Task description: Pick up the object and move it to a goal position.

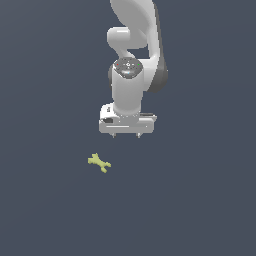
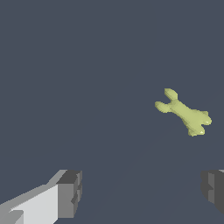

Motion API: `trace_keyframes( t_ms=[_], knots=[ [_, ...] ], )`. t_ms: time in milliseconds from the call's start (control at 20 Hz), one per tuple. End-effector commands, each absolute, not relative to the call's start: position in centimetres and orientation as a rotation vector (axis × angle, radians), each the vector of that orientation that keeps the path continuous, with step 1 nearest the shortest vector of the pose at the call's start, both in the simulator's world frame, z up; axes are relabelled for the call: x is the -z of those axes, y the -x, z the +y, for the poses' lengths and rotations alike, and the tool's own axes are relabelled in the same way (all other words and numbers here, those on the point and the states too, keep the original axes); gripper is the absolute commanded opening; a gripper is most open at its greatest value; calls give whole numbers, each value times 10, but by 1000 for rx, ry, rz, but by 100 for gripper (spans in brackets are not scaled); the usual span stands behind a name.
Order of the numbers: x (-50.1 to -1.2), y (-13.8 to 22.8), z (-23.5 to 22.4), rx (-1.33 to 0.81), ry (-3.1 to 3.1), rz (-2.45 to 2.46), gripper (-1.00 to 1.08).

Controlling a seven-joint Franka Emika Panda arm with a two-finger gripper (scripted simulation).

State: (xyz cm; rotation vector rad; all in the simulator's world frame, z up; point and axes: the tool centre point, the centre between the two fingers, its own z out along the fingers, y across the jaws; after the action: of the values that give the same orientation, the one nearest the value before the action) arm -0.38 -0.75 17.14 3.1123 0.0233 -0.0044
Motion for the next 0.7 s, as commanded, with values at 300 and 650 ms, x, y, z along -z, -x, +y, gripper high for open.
trace_keyframes(
  t_ms=[300, 650],
  knots=[
    [-185, -3, -13, -39, -3090, 31, 100],
    [-189, -6, -15, -53, -3083, 35, 100]
  ],
)
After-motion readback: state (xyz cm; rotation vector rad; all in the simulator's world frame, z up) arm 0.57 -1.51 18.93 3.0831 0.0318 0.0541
